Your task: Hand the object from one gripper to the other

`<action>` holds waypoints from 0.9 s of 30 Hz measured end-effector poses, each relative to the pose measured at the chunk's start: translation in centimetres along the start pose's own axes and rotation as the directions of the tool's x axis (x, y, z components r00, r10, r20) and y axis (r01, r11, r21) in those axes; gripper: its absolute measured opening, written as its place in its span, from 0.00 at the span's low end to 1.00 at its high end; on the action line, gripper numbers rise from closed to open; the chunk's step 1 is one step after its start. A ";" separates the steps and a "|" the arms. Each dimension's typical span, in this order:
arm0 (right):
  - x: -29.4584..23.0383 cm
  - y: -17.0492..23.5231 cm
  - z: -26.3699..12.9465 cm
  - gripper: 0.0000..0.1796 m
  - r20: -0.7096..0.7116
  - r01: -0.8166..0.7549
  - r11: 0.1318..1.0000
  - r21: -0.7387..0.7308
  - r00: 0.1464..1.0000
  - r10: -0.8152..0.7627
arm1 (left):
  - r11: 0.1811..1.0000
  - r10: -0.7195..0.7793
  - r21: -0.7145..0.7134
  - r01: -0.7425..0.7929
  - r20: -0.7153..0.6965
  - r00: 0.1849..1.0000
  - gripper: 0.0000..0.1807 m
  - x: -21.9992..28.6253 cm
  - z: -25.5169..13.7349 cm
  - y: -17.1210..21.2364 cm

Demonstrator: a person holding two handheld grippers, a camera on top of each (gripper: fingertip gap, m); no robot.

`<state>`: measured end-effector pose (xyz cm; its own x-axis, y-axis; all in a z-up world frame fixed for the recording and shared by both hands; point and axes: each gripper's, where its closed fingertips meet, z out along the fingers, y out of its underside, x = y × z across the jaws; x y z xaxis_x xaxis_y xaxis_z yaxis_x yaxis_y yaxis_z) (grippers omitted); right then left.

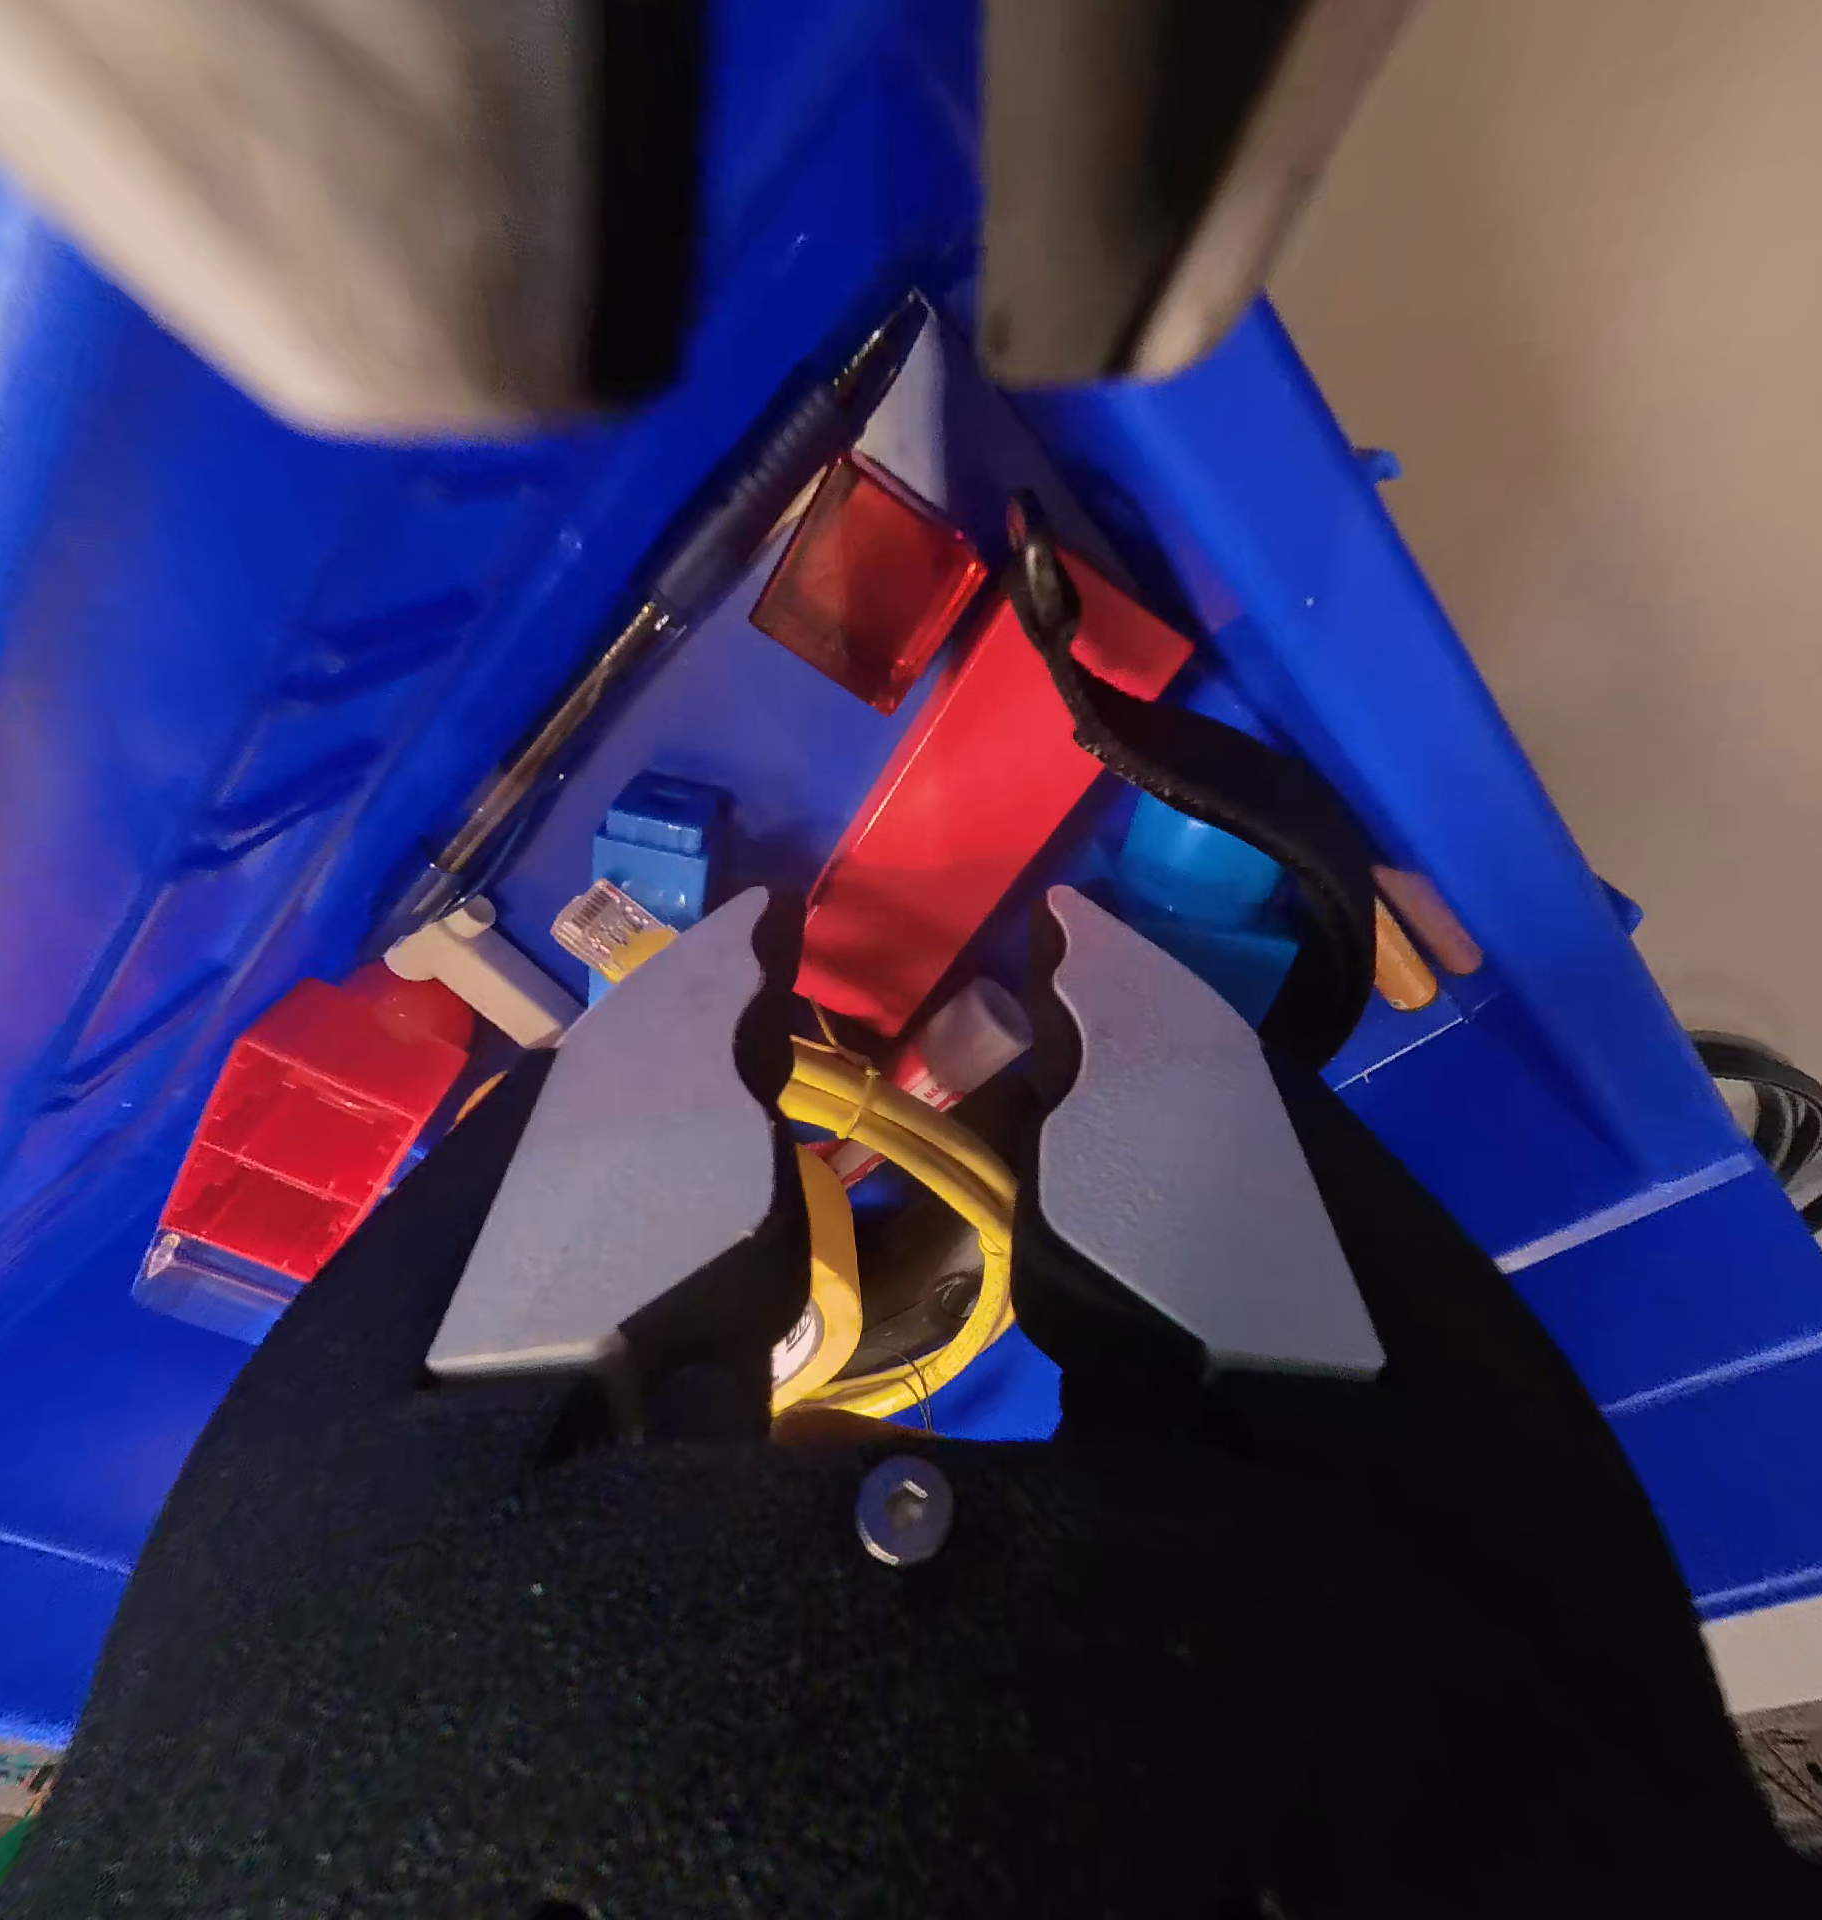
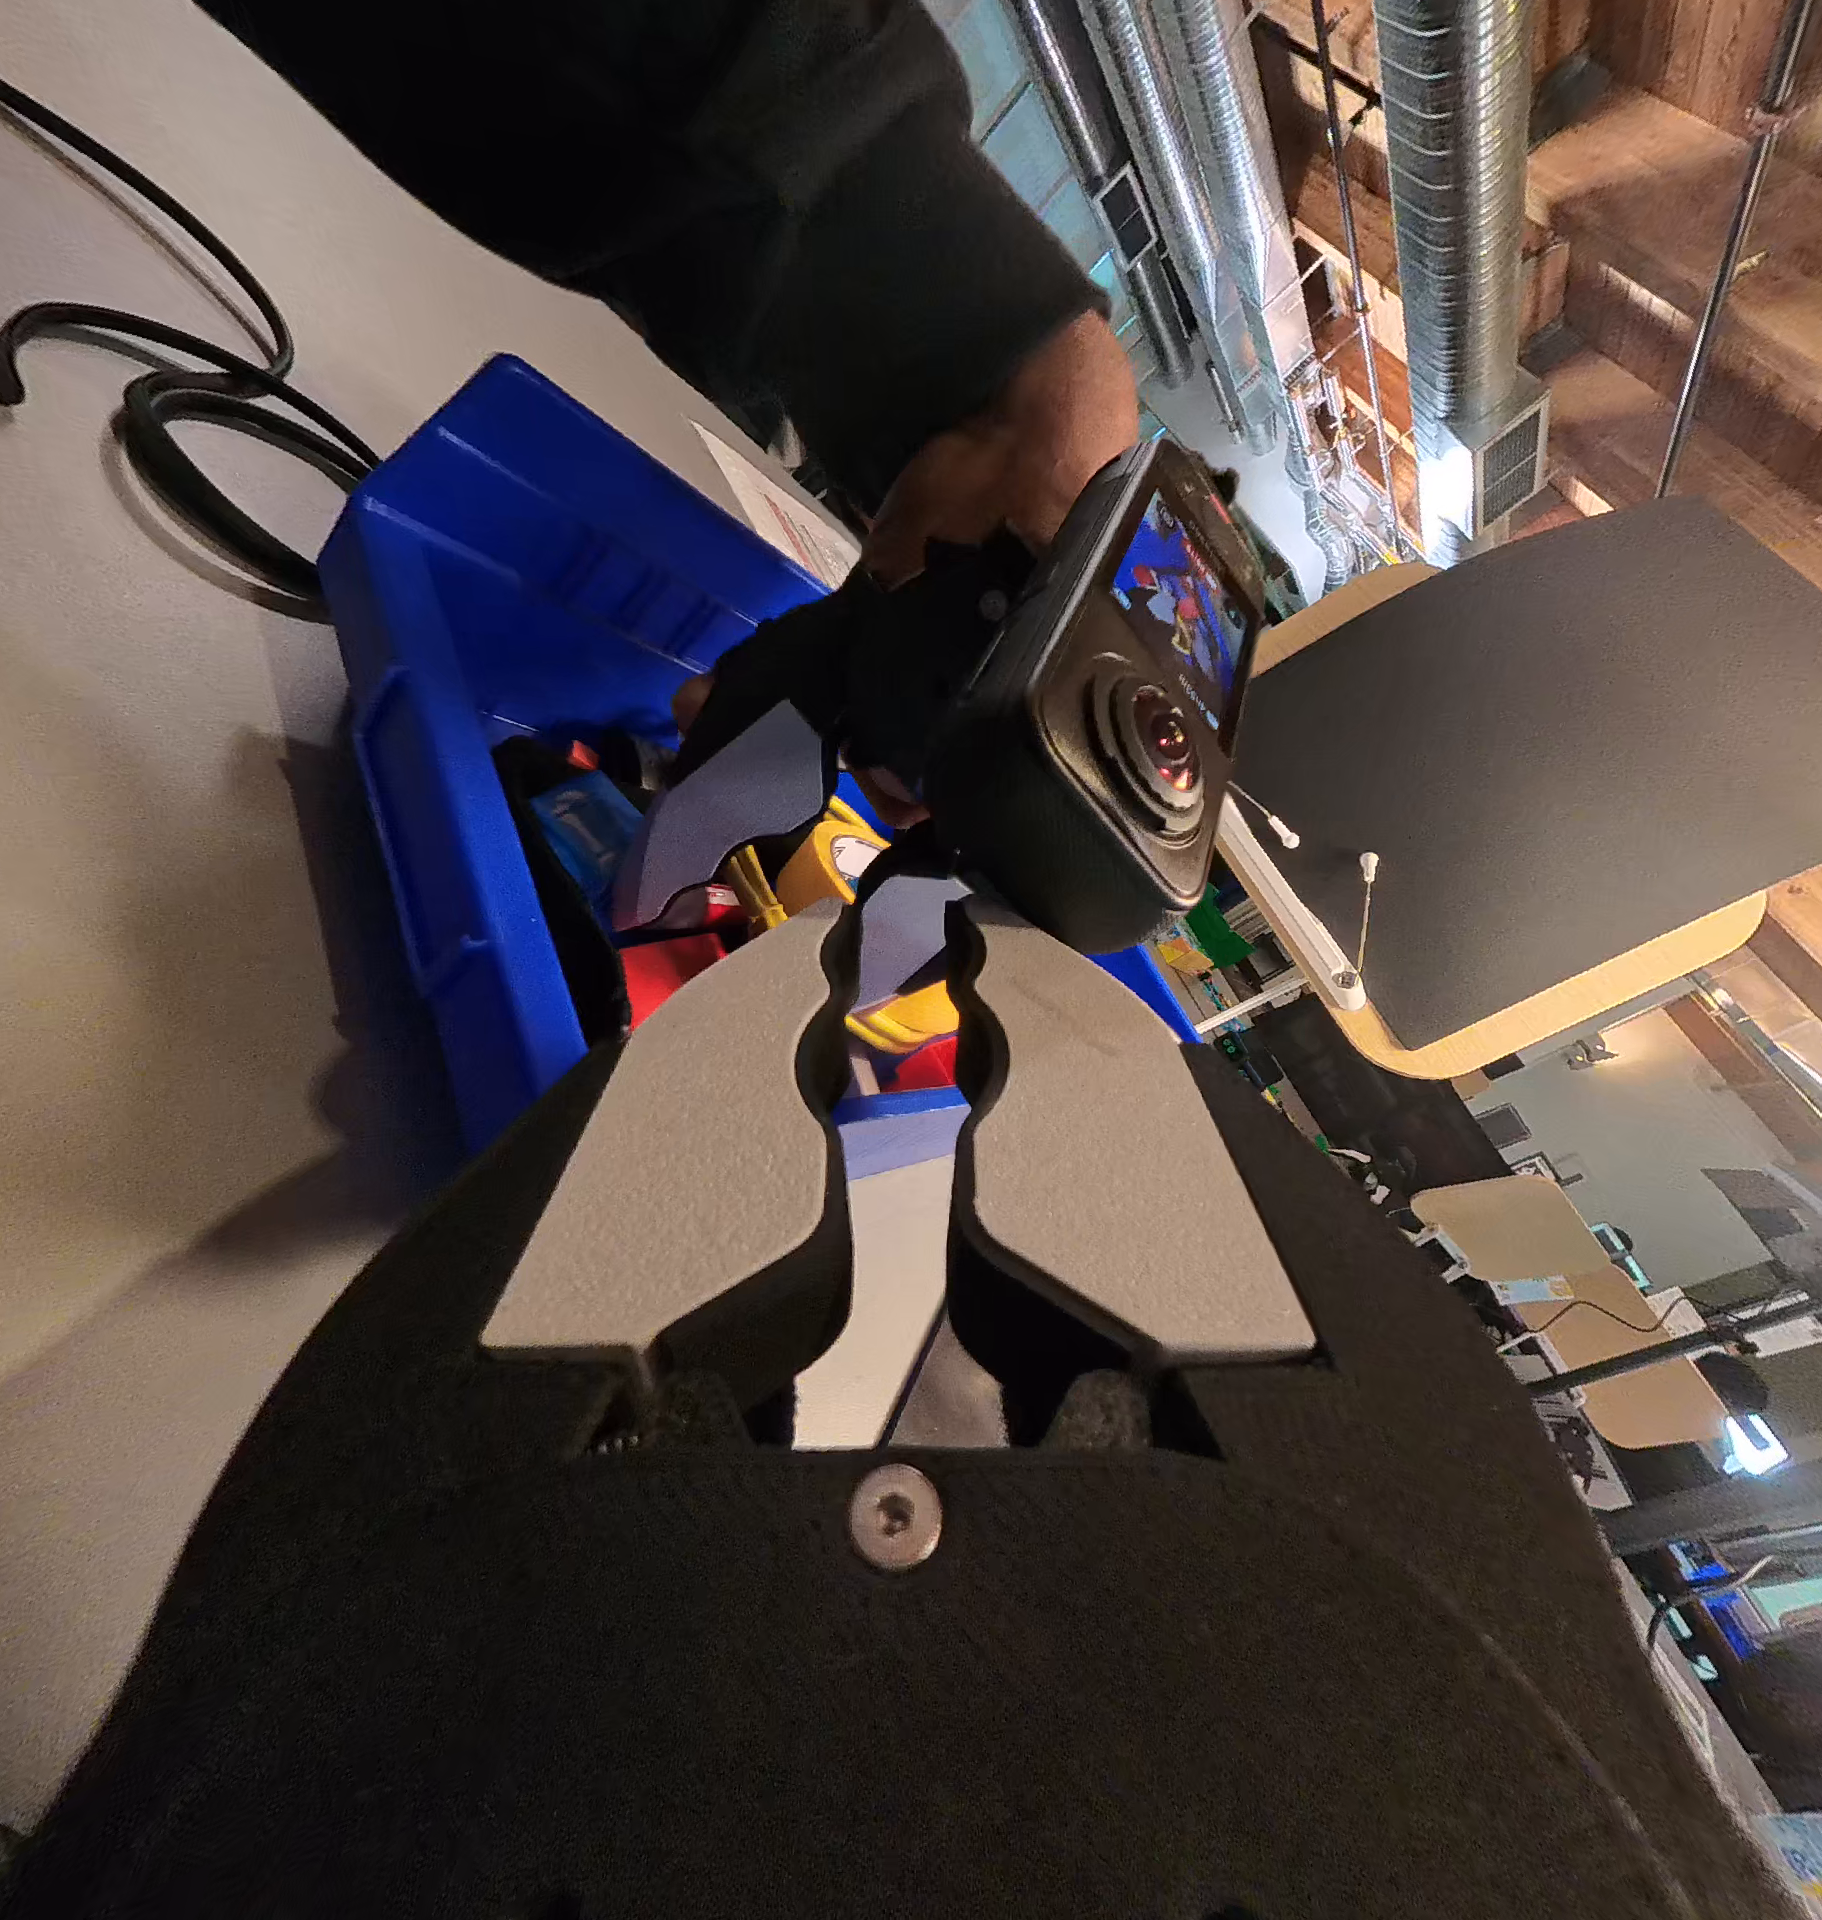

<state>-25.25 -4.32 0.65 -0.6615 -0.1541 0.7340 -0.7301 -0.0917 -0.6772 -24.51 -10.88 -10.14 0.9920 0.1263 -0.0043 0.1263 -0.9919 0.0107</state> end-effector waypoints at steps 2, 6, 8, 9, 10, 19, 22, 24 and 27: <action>-0.2 0.0 0.0 0.08 0.012 0.004 1.000 -0.003 1.000 -0.004 | 1.000 0.003 0.015 -0.003 0.003 1.000 0.24 0.0 0.3 -0.1; -1.0 0.4 -0.1 0.07 0.070 0.024 1.000 -0.015 0.997 -0.023 | 1.000 0.013 0.017 -0.013 0.010 1.000 0.26 0.2 1.1 0.1; -1.4 0.4 -0.2 0.07 0.099 0.028 1.000 -0.014 0.995 -0.027 | 1.000 0.021 0.011 -0.021 0.024 0.999 0.26 0.2 1.4 0.1; -1.5 0.4 -0.3 0.07 0.108 0.028 1.000 -0.009 0.994 -0.027 | 1.000 0.028 0.007 -0.028 0.036 0.999 0.25 0.1 1.5 0.1; -1.6 0.3 -0.3 0.07 0.118 0.026 1.000 -0.005 0.993 -0.025 | 0.999 0.036 0.001 -0.037 0.051 0.998 0.24 -0.1 1.5 0.2; 1.2 -1.4 -1.6 0.11 0.029 -0.034 0.996 0.087 0.999 0.032 | 0.996 -0.055 0.083 0.043 0.147 0.988 0.21 -0.8 -1.6 0.4; 2.5 -1.9 -2.1 0.11 -0.027 -0.045 0.993 0.113 0.998 0.049 | 0.983 -0.139 0.155 0.102 0.257 0.956 0.21 -1.8 -4.5 1.1; 2.8 -1.8 -2.2 0.11 -0.038 -0.052 0.992 0.112 0.998 0.057 | 0.968 -0.207 0.204 0.144 0.338 0.918 0.21 -2.3 -6.6 1.8; 2.6 -1.6 -2.1 0.11 -0.030 -0.047 0.994 0.100 0.998 0.050 | 0.926 -0.340 0.315 0.209 0.454 0.824 0.21 -2.5 -9.7 2.7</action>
<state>-26.16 -2.55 3.72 -0.7024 -0.1287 0.7001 -0.6773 -0.1820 -0.7129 -26.64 -13.76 -0.43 0.7726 0.4366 -0.4609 0.3237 -0.8955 -0.3056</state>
